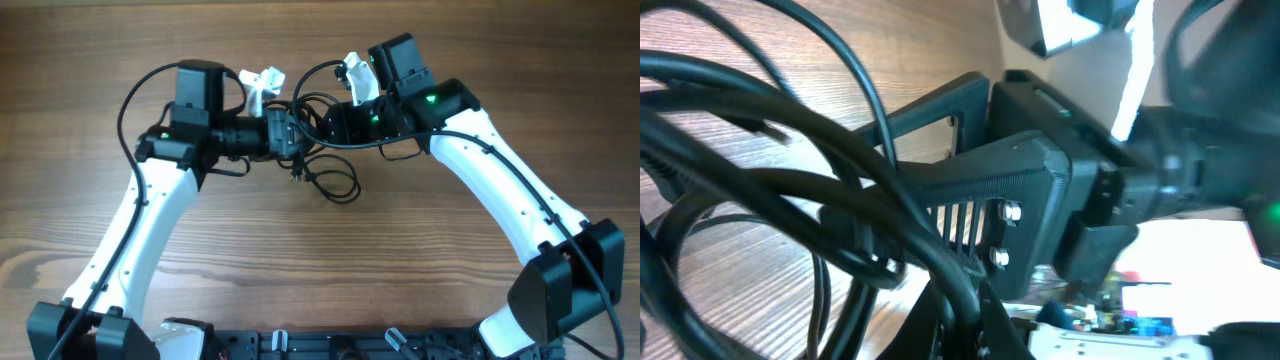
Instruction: Untangle cables
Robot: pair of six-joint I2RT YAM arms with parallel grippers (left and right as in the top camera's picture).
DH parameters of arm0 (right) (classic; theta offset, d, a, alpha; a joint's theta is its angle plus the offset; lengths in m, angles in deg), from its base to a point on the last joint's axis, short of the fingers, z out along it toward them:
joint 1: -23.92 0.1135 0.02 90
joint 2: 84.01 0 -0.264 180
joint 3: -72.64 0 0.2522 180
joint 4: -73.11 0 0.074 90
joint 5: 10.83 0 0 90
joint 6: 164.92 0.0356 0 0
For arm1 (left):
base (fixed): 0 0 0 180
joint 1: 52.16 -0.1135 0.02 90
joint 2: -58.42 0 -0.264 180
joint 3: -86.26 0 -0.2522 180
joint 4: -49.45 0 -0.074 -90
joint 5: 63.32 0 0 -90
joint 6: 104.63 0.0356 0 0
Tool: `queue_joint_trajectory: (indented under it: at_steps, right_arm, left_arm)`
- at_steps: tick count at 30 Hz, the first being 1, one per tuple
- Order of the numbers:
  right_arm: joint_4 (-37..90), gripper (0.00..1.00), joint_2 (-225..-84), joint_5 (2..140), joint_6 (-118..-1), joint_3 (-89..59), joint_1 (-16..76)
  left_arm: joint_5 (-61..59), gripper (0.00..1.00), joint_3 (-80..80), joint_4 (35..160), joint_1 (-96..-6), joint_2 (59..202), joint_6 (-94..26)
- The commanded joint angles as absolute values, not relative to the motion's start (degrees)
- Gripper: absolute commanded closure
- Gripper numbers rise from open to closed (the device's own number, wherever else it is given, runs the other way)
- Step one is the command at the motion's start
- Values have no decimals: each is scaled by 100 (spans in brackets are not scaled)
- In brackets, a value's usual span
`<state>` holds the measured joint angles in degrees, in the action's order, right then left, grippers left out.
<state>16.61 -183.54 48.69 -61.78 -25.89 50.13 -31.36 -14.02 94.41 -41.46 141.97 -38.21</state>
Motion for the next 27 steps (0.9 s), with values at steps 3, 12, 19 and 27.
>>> queue_joint_trajectory:
  at_steps: [3, 12, 19, 27]
  right_arm:
    - [1726, 57, -18277, 3995, -6444, -2591, 4611]
    - [2312, 53, -18279, 3016, -6090, -2591, 4495]
    - [2706, 51, -18279, 2935, -5330, -2591, 4259]
    - [2968, 51, -18321, 2513, -5544, -2589, 4432]
  left_arm:
    - [-4622, 96, -1350, 9082, -4793, 14066, -4231]
    - [-6251, 96, -1350, 8073, -4902, 14072, -4168]
    - [-6249, 96, -1354, 8055, -4900, 14105, -3619]
    - [-6242, 96, -1354, 7767, -4712, 14125, -3563]
